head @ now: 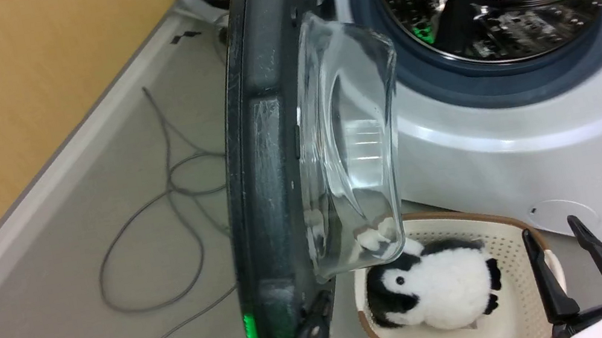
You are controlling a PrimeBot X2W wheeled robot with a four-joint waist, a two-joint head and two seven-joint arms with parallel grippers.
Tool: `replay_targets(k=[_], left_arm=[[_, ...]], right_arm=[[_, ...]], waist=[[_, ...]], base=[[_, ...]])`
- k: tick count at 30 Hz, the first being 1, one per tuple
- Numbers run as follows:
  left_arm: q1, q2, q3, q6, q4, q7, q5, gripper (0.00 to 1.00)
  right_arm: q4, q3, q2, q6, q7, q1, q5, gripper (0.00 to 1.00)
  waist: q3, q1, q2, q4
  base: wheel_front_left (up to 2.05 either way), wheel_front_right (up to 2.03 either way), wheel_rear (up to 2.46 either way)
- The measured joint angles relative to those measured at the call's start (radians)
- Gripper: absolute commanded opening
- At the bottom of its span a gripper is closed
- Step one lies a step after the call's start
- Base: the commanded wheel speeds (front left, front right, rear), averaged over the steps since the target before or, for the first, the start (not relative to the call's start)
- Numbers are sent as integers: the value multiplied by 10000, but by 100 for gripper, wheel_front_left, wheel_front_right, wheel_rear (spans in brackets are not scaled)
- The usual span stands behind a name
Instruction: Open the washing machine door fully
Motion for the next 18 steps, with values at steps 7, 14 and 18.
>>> replay_targets(k=[7, 14, 18], left_arm=[[112, 69, 767, 330, -174, 0, -65, 0], [89, 182, 1749, 623, -328, 0, -161, 0], [86, 219, 2460, 757, -318, 0, -385, 0]], right_arm=[[17, 13, 2, 0, 0, -20, -35, 100], [115, 123, 2, 0, 0, -276, -201, 100], [111, 104, 2, 0, 0, -385, -278, 100]], waist=[[161, 0, 0, 555], [421, 0, 0, 659], [562, 0, 0, 675]], base=[[0, 0, 0], [0, 0, 0], [0, 0, 0]])
